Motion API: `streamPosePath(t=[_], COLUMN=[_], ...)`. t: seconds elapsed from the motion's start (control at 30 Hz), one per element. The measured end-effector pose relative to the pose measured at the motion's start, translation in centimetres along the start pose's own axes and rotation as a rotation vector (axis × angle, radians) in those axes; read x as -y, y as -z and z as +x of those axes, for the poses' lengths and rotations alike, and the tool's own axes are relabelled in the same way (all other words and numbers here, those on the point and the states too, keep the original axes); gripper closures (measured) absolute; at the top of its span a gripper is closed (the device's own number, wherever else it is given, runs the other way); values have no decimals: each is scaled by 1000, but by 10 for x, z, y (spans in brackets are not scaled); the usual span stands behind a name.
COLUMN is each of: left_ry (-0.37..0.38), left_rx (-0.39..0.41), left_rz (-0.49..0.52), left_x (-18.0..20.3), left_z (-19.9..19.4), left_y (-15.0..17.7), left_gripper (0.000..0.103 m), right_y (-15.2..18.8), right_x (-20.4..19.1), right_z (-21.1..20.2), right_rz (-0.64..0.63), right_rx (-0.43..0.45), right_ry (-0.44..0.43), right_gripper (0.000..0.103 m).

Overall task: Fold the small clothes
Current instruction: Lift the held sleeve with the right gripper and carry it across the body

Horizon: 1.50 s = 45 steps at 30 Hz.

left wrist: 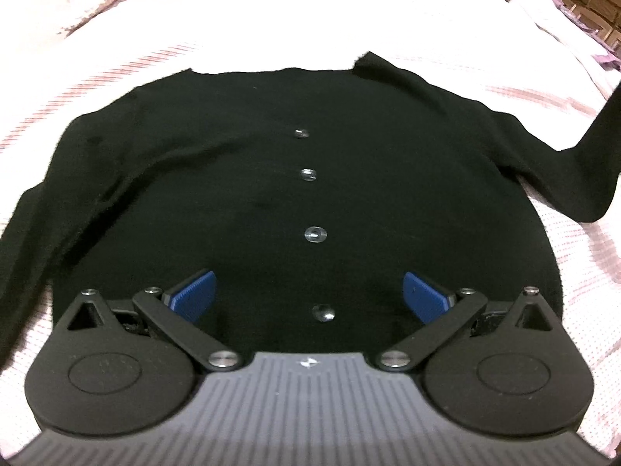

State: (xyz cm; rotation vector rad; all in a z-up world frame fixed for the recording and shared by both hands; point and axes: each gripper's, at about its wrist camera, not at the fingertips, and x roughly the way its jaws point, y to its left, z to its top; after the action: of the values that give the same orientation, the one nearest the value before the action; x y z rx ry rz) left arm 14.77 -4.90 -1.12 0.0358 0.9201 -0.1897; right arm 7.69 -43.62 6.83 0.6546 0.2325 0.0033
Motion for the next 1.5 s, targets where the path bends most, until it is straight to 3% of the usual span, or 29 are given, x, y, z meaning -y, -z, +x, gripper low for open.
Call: streamPosePath(t=[0.27, 0.57, 0.87, 1.23, 1.3, 1.37, 1.5], left_ry=[-27, -107, -160, -167, -166, -165, -163], left_rx=[33, 66, 67, 49, 48, 49, 56], left_rz=[-60, -133, -190, -212, -214, -213, -210], left_x=[-36, -86, -123, -145, -146, -146, -145], left_z=[-12, -21, -15, 0, 2, 2, 2], left_y=[2, 9, 17, 21, 21, 21, 19], left_gripper=[0, 0, 0, 0, 0, 0, 0], right_y=[5, 32, 103, 197, 203, 204, 196], right_x=[-75, -144, -202, -226, -224, -222, -217], right_z=[50, 100, 151, 198, 199, 199, 193], right_rz=[-95, -151, -243, -312, -299, -276, -272], right_rx=[-62, -159, -324, -530, -543, -543, -528], right_ry=[-124, -246, -297, -310, -302, -307, -352], right_gripper=[87, 87, 87, 84, 71, 48, 42])
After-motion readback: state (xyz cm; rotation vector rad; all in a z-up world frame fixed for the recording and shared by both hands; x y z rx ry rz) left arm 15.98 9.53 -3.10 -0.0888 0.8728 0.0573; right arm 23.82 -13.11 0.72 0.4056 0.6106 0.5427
